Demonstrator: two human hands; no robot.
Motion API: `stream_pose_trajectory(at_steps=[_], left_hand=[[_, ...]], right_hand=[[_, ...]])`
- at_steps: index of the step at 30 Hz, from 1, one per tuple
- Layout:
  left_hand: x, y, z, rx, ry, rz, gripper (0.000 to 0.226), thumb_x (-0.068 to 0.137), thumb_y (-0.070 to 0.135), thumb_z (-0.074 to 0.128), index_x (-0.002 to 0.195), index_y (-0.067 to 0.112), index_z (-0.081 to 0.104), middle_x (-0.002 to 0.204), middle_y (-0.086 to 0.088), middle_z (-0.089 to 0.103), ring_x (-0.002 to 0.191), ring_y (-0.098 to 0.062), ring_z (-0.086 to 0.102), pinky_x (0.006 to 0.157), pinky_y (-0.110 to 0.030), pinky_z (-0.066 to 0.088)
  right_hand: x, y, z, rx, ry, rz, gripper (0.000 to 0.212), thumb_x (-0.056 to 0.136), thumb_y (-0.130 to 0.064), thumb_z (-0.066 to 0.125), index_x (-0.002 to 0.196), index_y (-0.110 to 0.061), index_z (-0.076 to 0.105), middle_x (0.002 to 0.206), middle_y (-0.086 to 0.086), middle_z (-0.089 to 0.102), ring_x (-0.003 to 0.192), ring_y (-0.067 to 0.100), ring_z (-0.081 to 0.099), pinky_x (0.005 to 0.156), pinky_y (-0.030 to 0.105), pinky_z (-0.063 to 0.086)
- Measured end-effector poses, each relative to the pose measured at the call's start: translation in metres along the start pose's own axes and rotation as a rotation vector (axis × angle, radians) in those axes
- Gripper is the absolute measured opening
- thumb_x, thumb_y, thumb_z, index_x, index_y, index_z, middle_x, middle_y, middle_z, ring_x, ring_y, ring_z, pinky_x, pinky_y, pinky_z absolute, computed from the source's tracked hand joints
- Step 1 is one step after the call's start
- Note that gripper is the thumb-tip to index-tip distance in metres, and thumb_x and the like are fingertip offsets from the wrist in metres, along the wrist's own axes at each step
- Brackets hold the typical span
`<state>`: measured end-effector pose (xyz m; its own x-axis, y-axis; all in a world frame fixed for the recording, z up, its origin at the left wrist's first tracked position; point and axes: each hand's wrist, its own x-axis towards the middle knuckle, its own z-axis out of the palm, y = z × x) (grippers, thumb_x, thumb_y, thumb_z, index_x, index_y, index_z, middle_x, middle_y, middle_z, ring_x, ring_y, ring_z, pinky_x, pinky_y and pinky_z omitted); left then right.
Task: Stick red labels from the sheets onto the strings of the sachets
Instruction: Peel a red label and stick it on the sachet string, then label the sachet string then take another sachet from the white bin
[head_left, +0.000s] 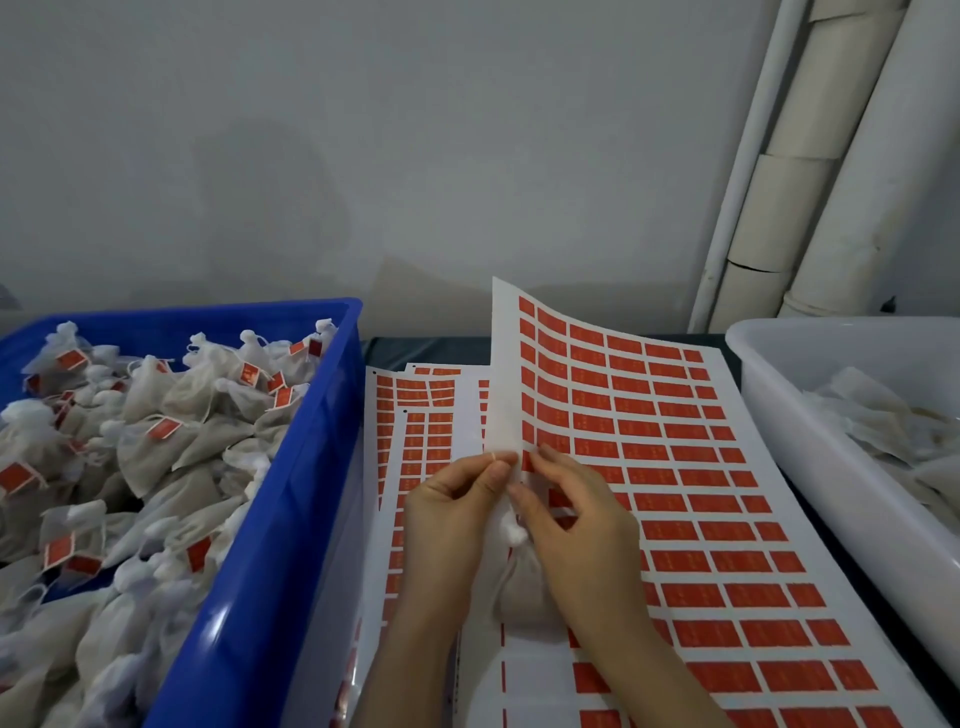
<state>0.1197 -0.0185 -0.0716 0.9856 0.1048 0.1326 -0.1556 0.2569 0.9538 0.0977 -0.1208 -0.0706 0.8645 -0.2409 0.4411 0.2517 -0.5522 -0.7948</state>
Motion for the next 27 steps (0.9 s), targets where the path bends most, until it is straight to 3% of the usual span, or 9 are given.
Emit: stream_pose_trajectory(at_steps=[4,10,15,23,27], left_hand=[[0.0,-0.001,0.0,0.013,-0.012,0.026,0.015,0.071,0.029,0.065,0.084,0.026,0.073,0.088,0.015,0.073,0.088,0.003,0.065,0.058,-0.003,0.047],[0.001,-0.002,0.002,0.061,-0.022,0.037,0.018,0.07,0.032,0.064,0.085,0.025,0.071,0.085,0.02,0.072,0.085,0.009,0.063,0.057,0.0,0.044],[0.0,-0.003,0.003,0.078,-0.007,0.04,0.014,0.069,0.033,0.065,0.081,0.027,0.07,0.082,0.023,0.071,0.083,0.01,0.063,0.056,0.0,0.044],[0.0,-0.004,0.006,0.127,0.015,0.035,0.015,0.069,0.035,0.064,0.081,0.028,0.07,0.081,0.022,0.071,0.082,0.009,0.064,0.055,-0.001,0.044],[0.001,-0.004,0.007,0.154,0.025,0.032,0.016,0.067,0.036,0.064,0.081,0.029,0.069,0.078,0.024,0.07,0.08,0.01,0.063,0.055,-0.001,0.044]], right_hand=[[0.0,-0.001,0.0,0.006,-0.012,-0.012,0.053,0.075,-0.045,0.051,0.119,-0.018,0.061,0.12,-0.01,0.058,0.11,0.001,0.048,0.096,0.027,0.045],[0.003,0.005,-0.002,0.027,0.036,-0.009,0.03,0.082,-0.028,0.061,0.109,-0.016,0.067,0.105,-0.018,0.055,0.101,-0.002,0.052,0.086,0.006,0.038],[0.004,0.009,-0.002,0.071,0.047,0.034,0.026,0.083,-0.025,0.062,0.107,-0.018,0.068,0.103,-0.02,0.055,0.093,-0.006,0.052,0.073,-0.007,0.036],[0.004,0.012,0.0,0.034,0.096,0.009,0.021,0.084,-0.02,0.062,0.104,-0.015,0.069,0.099,-0.017,0.055,0.084,-0.011,0.048,0.071,-0.01,0.032],[0.006,0.017,0.0,0.019,0.075,0.053,0.018,0.085,-0.024,0.06,0.101,-0.019,0.068,0.092,-0.019,0.056,0.077,-0.012,0.048,0.066,-0.005,0.037]])
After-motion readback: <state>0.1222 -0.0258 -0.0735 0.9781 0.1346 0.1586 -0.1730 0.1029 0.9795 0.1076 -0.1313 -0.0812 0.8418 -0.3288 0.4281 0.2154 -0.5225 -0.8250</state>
